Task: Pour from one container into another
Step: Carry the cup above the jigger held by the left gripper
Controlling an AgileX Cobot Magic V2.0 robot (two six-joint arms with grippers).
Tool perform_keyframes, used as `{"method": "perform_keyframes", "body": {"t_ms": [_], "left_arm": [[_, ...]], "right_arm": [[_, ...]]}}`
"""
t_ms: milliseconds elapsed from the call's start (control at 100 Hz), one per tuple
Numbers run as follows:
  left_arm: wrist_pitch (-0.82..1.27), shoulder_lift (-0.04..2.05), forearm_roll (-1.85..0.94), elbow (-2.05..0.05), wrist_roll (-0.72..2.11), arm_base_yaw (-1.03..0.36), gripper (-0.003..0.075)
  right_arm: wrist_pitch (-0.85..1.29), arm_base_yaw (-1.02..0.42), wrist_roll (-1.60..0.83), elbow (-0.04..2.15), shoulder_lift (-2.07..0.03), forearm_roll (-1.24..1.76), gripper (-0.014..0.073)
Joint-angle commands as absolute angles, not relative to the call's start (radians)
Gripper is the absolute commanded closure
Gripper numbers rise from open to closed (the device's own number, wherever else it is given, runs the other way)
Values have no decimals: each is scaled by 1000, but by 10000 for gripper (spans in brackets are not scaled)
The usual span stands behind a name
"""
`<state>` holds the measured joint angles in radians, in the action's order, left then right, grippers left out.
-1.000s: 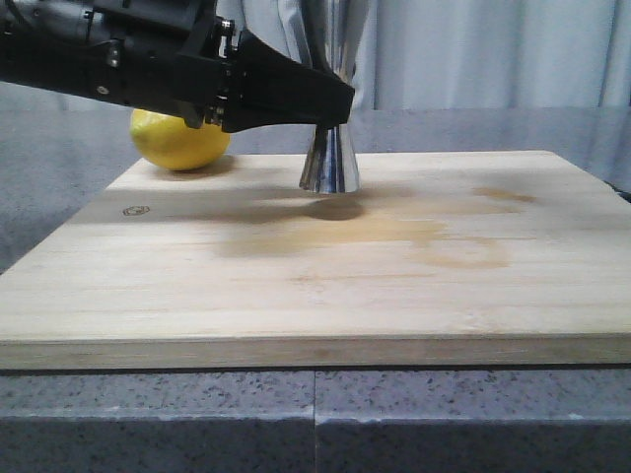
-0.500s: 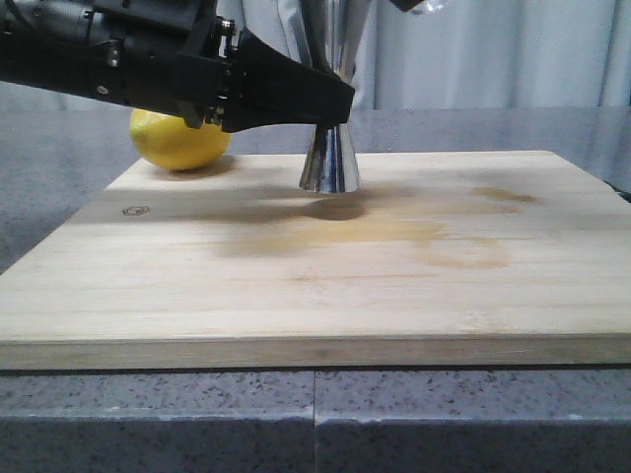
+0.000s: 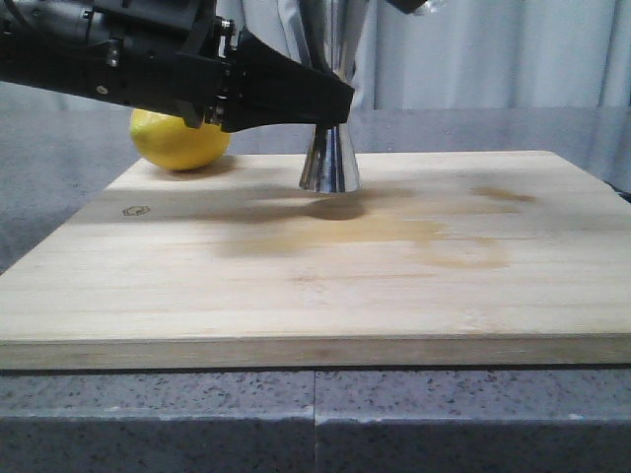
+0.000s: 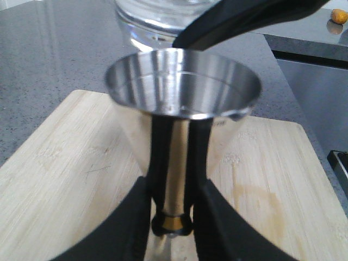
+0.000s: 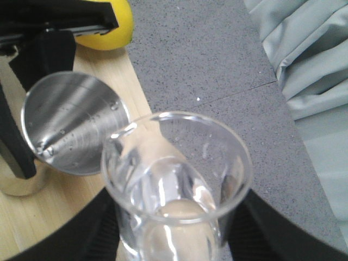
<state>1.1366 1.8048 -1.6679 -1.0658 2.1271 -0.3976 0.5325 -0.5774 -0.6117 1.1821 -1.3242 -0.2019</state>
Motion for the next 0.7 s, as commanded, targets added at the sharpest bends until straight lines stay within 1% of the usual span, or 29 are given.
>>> {"method": "perform_keyframes", "body": {"t_ms": [0, 690], "left_arm": [[1204, 1751, -1735, -1094, 2129, -398, 564], [1204, 1751, -1735, -1094, 2129, -398, 564]], "right_arm": [[475, -579, -636, 1218, -1296, -228, 344], [482, -579, -674, 1218, -1296, -257, 344]]}}
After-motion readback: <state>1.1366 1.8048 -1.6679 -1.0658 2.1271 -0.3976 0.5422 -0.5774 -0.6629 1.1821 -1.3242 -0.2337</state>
